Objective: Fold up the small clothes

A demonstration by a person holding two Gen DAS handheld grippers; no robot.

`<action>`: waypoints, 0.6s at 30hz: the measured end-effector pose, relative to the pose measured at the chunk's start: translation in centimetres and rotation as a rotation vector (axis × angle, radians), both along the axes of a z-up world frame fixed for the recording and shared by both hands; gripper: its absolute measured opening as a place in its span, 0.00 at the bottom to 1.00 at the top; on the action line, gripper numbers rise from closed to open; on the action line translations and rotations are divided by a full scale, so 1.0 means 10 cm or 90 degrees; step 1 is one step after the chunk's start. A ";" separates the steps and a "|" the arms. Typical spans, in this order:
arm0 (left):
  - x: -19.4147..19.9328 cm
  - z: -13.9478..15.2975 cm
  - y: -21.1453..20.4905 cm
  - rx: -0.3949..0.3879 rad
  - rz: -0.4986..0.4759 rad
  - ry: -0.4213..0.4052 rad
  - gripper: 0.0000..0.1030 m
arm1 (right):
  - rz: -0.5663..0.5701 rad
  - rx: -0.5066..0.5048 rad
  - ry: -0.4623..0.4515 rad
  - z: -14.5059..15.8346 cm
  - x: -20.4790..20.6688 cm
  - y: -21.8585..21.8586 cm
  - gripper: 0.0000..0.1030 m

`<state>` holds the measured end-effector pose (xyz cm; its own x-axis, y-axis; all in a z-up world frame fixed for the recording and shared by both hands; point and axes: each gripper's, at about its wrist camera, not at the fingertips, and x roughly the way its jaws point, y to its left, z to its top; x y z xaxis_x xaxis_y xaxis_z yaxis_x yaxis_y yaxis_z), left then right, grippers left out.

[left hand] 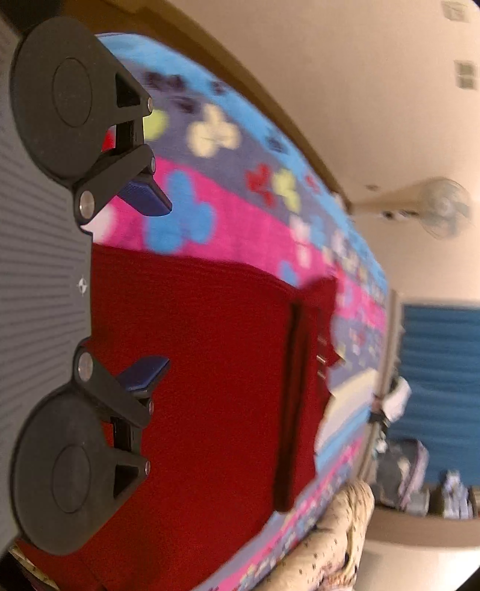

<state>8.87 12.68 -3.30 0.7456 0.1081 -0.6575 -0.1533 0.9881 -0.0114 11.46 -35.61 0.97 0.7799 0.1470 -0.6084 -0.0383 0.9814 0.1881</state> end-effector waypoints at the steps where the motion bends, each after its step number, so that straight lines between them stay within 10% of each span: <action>1: 0.00 -0.06 0.05 -0.018 0.007 0.017 0.84 | -0.001 -0.002 0.010 -0.06 0.00 -0.05 0.56; 13: 0.06 -0.28 0.21 -0.074 0.015 0.093 0.53 | -0.027 0.070 0.118 -0.72 -0.08 -0.43 0.57; 15: 0.05 -0.26 0.17 -0.070 -0.001 0.086 0.25 | -0.017 0.068 0.111 -0.71 -0.08 -0.40 0.38; 18: -0.03 -0.19 0.13 -0.054 -0.003 0.066 0.12 | -0.008 0.068 0.092 -0.64 -0.09 -0.39 0.12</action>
